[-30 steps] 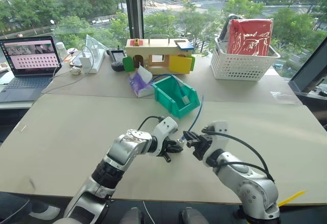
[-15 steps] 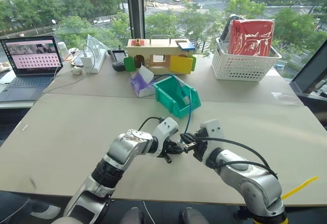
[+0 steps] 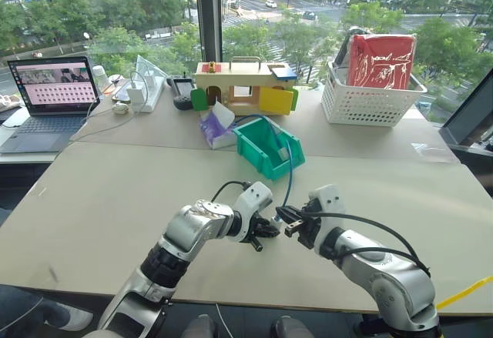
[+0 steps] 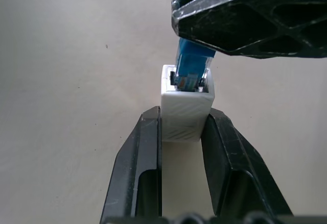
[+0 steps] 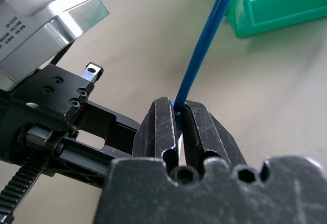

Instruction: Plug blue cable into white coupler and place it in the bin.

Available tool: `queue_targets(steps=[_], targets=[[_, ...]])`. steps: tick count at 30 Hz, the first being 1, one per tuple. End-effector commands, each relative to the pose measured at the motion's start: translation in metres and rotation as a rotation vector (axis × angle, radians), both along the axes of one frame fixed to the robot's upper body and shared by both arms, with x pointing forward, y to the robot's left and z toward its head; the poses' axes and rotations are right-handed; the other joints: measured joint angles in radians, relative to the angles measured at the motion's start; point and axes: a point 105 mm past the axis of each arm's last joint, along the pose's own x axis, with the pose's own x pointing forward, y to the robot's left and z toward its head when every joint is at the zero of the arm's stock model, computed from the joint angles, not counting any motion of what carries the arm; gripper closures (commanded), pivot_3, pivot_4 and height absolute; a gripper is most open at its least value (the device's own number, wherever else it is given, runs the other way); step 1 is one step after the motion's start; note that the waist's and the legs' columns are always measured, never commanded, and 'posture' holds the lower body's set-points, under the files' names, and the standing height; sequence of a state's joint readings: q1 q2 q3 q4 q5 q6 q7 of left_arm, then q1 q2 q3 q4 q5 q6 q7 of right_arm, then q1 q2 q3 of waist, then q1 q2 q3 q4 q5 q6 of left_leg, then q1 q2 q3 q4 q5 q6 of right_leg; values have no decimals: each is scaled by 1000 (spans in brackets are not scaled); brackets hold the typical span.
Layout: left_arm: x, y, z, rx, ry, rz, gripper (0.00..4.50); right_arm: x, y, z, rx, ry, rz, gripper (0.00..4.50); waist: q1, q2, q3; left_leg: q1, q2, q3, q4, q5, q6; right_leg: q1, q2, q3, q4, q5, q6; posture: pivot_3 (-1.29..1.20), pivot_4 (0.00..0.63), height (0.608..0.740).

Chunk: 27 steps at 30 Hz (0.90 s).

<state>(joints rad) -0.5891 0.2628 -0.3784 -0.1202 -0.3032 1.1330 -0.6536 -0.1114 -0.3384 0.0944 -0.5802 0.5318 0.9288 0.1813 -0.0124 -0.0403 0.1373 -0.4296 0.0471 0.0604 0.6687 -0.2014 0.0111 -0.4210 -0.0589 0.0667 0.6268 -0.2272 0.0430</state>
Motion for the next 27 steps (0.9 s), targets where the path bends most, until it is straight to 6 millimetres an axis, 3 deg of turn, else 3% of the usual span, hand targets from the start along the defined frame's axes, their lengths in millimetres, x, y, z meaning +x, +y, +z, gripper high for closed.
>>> queue_targets(steps=[1, 4, 6, 9, 12, 14, 16, 20, 22, 27], targets=[[10, 1, 21, -36, -94, 29, 3890, -25, -7, -81, -118, 338, 21, 4500, 0, 0, -3, 0, 0, 0, 0, 0, 0, 0, 0, 0, 0, 0, 0, 0, 150, 732], [10, -3, 21, -38, -100, 26, 3890, -31, -5, -95, -5, 436, -2, 4500, -1, -4, -11, 1, 0, 0, -1, 0, 0, 0, 0, 0, 0, -2, -2, 0, 150, 732], [12, -4, 21, -42, -109, 39, 3890, -40, -10, -108, -36, 478, 8, 4500, -2, -7, -17, 6, 1, 0, -4, 0, 0, 3, 0, 0, 0, -4, -4, 0, 150, 732], [12, -7, 21, -53, -109, 53, 3890, -40, -16, -112, -56, 482, 5, 4500, 0, -7, -19, 12, 1, 0, -6, 0, 0, 8, 0, 0, -1, -7, -5, 0, 150, 732], [10, -8, 20, -57, -106, 54, 3890, -31, -18, -102, -17, 433, -14, 4500, 1, -6, -19, 20, 1, -3, -9, -1, -2, 14, -2, 0, -3, -9, -5, 0, 150, 732], [8, -7, 18, -55, -105, 51, 3890, -15, -19, -80, 47, 338, -33, 4500, 1, -6, -19, 23, 1, -5, -9, -3, -6, 15, -2, 0, -3, -10, -5, 0, 150, 732], [8, -6, 17, -57, -105, 50, 2874, 0, -24, -57, 85, 224, -53, 4500, 0, -6, -19, 22, 1, -6, -10, -6, -10, 16, -2, 0, -4, -11, -5, 0, 150, 732], [8, -6, 20, -66, -140, 35, 1582, 29, -54, 12, 181, -28, -153, 4500, -4, -1, -12, 17, 1, -6, -9, -3, -6, 14, -2, 1, -3, -10, -5, 0, 150, 732], [5, -6, 21, -82, -147, 12, 780, 36, -68, 39, 206, -109, -187, 4500, -5, 4, -9, 9, -1, -4, -9, -1, -2, 4, -2, 3, 0, -9, -5, 0, 150, 732], [-9, -4, 28, -193, -134, -9, 780, 55, -90, 113, 264, -291, -214, 4500, -5, 11, 0, 0, -3, -2, -10, 0, -2, -4, 0, 4, 1, -1, -3, 0, 150, 732]])
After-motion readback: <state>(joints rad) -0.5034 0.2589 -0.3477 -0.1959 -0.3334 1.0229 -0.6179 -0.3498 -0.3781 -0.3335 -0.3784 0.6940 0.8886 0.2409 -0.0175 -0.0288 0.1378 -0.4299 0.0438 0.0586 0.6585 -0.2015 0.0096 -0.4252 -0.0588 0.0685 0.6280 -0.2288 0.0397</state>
